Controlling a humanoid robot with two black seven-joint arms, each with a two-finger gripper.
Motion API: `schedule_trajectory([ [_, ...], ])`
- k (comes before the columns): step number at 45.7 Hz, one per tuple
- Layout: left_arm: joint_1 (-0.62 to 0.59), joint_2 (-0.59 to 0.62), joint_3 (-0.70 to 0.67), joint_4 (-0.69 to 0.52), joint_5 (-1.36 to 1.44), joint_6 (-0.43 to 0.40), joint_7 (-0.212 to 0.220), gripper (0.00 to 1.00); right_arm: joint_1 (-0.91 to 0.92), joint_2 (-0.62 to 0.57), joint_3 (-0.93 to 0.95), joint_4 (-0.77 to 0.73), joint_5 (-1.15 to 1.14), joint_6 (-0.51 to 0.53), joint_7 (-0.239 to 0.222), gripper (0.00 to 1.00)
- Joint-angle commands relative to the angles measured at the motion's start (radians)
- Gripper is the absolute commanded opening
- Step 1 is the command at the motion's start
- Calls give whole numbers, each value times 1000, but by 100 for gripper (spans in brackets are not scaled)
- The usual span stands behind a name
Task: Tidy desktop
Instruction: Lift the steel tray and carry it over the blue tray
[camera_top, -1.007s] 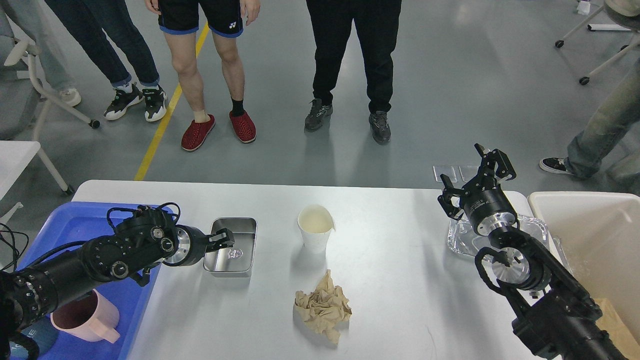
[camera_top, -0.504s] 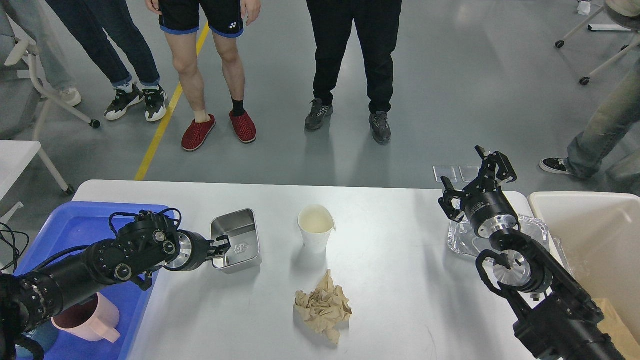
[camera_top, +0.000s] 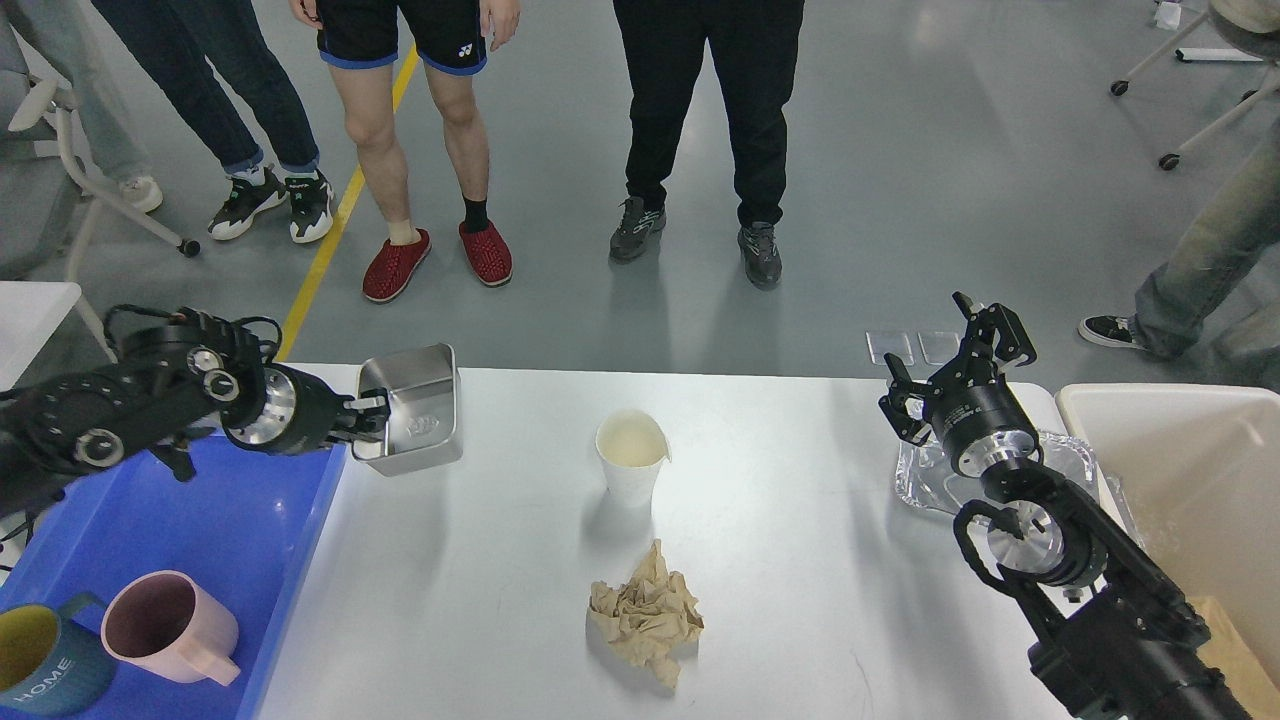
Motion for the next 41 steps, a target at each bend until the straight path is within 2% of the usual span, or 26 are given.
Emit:
schedule_trajectory([
  [1, -75, 188, -6, -207, -29, -39, 13, 0, -1, 2, 0, 0, 0, 0, 1, 100],
  [6, -136, 363, 0, -385, -71, -83, 19, 0, 1, 6, 0, 0, 0, 0, 1, 100],
  [14, -159, 562, -6, -540, -82, -148, 24, 0, 2, 9, -2, 0, 0, 0, -1, 100],
  [21, -213, 684, -17, -626, -92, -201, 24, 0, 1, 11, -2, 0, 0, 0, -1, 100],
  [32, -302, 779, -20, -660, -146, -283, 24, 0, 1, 11, -2, 0, 0, 0, 1, 100],
  [41, -300, 780, -20, -660, -146, -284, 24, 0, 1, 11, -2, 0, 0, 0, -1, 100],
])
